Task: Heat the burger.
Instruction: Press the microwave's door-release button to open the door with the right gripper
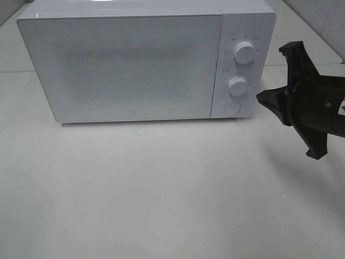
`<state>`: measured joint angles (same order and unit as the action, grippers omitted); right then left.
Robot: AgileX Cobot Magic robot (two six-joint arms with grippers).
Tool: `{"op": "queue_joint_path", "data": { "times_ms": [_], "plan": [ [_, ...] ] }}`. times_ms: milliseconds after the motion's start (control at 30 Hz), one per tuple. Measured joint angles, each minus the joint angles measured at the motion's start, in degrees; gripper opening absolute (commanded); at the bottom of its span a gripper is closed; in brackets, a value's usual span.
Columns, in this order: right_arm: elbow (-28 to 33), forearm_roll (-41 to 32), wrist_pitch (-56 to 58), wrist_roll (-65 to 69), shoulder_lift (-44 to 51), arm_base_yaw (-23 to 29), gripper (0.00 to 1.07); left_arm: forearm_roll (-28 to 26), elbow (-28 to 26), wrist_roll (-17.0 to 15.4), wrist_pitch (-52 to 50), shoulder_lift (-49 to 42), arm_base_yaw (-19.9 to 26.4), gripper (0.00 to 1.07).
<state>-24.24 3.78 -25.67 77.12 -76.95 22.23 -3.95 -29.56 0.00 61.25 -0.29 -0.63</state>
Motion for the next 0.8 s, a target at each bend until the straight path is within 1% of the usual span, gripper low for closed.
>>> {"op": "queue_joint_path", "data": {
  "times_ms": [33,67,133,167,200,267,367,400,467,500,567,633,800],
  "plan": [
    [0.0,0.0,0.0,0.0,0.0,0.0,0.0,0.0,0.0,0.0,0.0,0.0,0.0,0.88],
    [0.0,-1.2,-1.1,0.0,-1.1,1.1,0.0,0.0,0.0,0.0,0.0,0.0,0.0,0.88],
    [0.1,-2.1,-1.7,0.0,-1.8,1.8,0.0,0.0,0.0,0.0,0.0,0.0,0.0,0.88],
    [0.1,-3.8,-2.5,0.0,-3.2,3.3,0.0,0.0,0.0,0.0,0.0,0.0,0.0,0.88],
    [0.1,-3.8,-2.5,0.0,-3.2,3.3,0.0,0.0,0.0,0.0,0.0,0.0,0.0,0.88],
    [0.1,-8.4,-5.3,0.3,-5.8,6.0,0.0,0.0,0.0,0.0,0.0,0.0,0.0,0.88],
    [0.1,-9.7,-6.4,0.4,-6.5,6.8,0.0,0.0,0.0,0.0,0.0,0.0,0.0,0.88],
    [0.1,-12.3,-8.4,0.5,-7.8,8.4,0.0,0.0,0.0,0.0,0.0,0.0,0.0,0.88],
    [0.1,-13.3,-9.3,0.5,-8.5,8.9,0.0,0.0,0.0,0.0,0.0,0.0,0.0,0.88],
    [0.1,-15.9,-11.5,0.6,-10.0,10.3,0.0,0.0,0.0,0.0,0.0,0.0,0.0,0.88],
    [0.1,-16.8,-12.4,0.7,-10.5,10.7,0.0,0.0,0.0,0.0,0.0,0.0,0.0,0.88],
    [0.1,-21.1,-14.4,0.8,-13.3,12.4,0.0,0.0,0.0,0.0,0.0,0.0,0.0,0.88],
    [0.1,-23.9,-16.4,0.8,-16.2,12.8,0.0,0.0,0.0,0.0,0.0,0.0,0.0,0.88]
  ]
}}
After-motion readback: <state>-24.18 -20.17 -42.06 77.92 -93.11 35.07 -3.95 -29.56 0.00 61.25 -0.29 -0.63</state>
